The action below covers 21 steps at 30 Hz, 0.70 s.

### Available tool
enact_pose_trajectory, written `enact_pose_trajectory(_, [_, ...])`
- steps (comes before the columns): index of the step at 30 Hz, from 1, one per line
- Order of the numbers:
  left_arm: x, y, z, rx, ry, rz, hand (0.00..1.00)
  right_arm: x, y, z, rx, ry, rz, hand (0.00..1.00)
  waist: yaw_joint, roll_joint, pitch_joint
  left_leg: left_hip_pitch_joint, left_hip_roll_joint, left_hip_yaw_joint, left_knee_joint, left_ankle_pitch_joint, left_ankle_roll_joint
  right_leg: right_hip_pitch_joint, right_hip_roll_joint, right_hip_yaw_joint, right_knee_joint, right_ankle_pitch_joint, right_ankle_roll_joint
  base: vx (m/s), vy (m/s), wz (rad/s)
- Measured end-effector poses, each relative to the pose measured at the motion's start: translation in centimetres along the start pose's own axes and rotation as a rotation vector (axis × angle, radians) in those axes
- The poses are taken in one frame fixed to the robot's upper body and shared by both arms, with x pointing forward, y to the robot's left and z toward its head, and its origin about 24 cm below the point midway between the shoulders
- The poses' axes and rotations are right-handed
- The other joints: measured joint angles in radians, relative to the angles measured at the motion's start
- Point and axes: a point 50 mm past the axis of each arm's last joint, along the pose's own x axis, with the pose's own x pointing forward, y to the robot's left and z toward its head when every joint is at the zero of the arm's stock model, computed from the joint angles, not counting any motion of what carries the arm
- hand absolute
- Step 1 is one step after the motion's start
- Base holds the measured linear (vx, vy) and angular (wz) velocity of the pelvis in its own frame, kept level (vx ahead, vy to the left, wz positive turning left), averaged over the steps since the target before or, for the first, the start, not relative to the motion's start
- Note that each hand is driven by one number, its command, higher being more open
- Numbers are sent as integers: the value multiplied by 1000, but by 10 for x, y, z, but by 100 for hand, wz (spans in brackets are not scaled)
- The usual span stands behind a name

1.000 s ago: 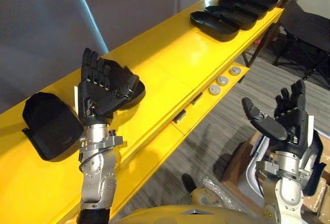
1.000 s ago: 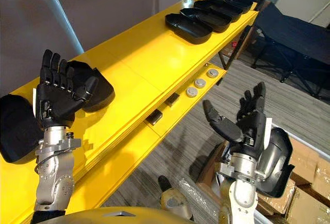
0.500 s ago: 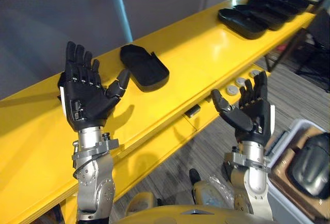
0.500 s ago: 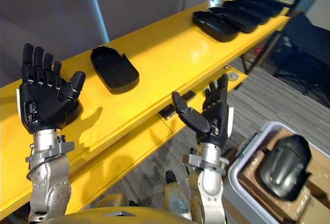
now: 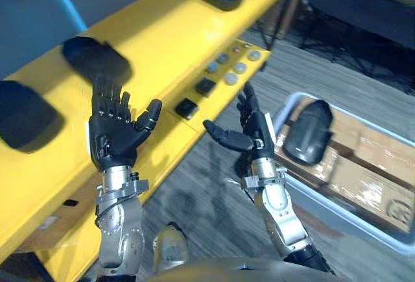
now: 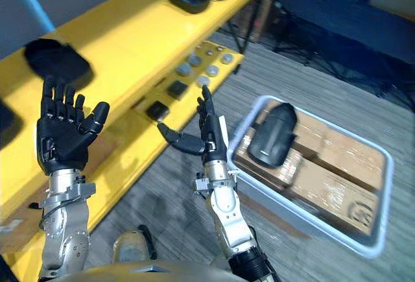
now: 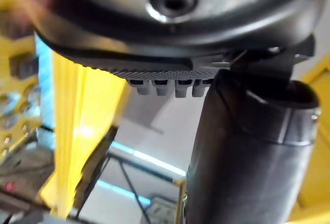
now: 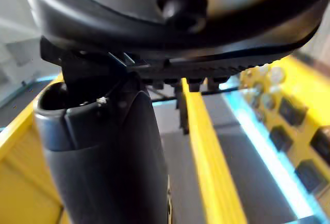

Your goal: Walk over and take three plastic housings, then place them on the shelf

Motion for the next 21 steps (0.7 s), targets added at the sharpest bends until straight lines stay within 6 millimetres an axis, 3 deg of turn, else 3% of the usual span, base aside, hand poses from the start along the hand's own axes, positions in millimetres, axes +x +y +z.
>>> enact_pose_trajectory(1, [-2, -5, -5, -24, 19, -3, 100, -4, -6, -3, -21, 20, 4, 100, -3, 16, -7, -5, 18, -20, -33, 27, -2, 12, 30, -30, -40, -21, 2, -162, -737, -41])
enact_pose_trajectory(2, [-12, -25, -27, -95, 122, -48, 100, -20, -37, -12, -89, 100, -58, 100, -54, 78, -10, -3, 69, -85, -127, 119, 29, 28, 125, -67, -107, -22, -25, -140, -645, -18])
enact_pose_trajectory(3, [-15, -31, -33, -109, 163, -73, 100, -27, -46, -16, -103, 136, -91, 100, -72, 87, -15, 7, 71, -92, -142, 148, 26, 28, 139, -69, -106, -25, -36, -78, -426, -12])
enact_pose_trajectory(5, [-20, -38, -42, -119, 222, -122, 100, -40, -60, -22, -104, 195, -162, 100, -92, 81, -14, 65, 57, -93, -162, 166, 0, 27, 153, -34, -104, -24, -57, -10, -171, -63])
enact_pose_trajectory(6, [-20, -39, -43, -117, 226, -144, 100, -48, -66, -21, -63, 201, -219, 100, -98, 77, -16, 111, 17, -105, -164, 130, -23, 4, 155, 29, -118, -9, -77, -23, -138, -116])
enact_pose_trajectory(8, [-19, -39, -41, -115, 216, -142, 100, -51, -70, -15, -57, 184, -242, 100, -98, 81, -18, 131, -37, -132, -144, 48, -13, -28, 158, 94, -144, 20, -82, -64, -36, -124])
enact_pose_trajectory(9, [-19, -39, -40, -113, 212, -128, 100, -52, -71, -13, -46, 174, -250, 100, -98, 82, -19, 133, -78, -148, -106, -42, 9, -51, 158, 145, -174, 52, -78, -83, 46, -108])
enact_pose_trajectory(11, [-18, -38, -41, -111, 213, -114, 100, -52, -71, -13, -21, 178, -260, 100, -99, 88, -23, 133, -99, -155, -86, -135, 42, -70, 158, 178, -189, 79, -65, -93, 91, -65])
enact_pose_trajectory(12, [-18, -38, -40, -109, 212, -115, 100, -52, -72, -14, -11, 184, -266, 100, -101, 94, -26, 134, -103, -160, -85, -153, 19, -75, 156, 184, -188, 87, -57, -132, 172, -34])
enact_pose_trajectory(13, [-16, -35, -39, -94, 211, -122, 100, -54, -73, -17, 15, 206, -294, 100, -97, 76, -19, 135, -124, -151, -71, -159, -10, -75, 132, 180, -191, 110, -44, -118, 151, -16])
enact_pose_trajectory(17, [-15, -24, -38, -27, 243, -147, 100, -61, -74, -37, 43, 319, -352, 100, -75, 33, -25, 130, -170, -146, -67, -162, -7, -51, 83, 118, -255, 191, -39, -124, 131, -3])
enact_pose_trajectory(19, [-12, -20, -35, 40, 241, -177, 100, -56, -94, -48, 6, 358, -451, 100, -66, 28, -16, 90, -178, -167, -67, -153, 2, -51, 87, 36, -287, 204, -48, -121, -3, 24])
enact_pose_trajectory(21, [-8, -22, -33, 47, 229, -192, 100, -37, -121, -40, -38, 301, -579, 100, -73, 40, 15, 37, -183, -205, -64, -126, -1, -61, 96, 16, -312, 214, -59, -88, -44, 49])
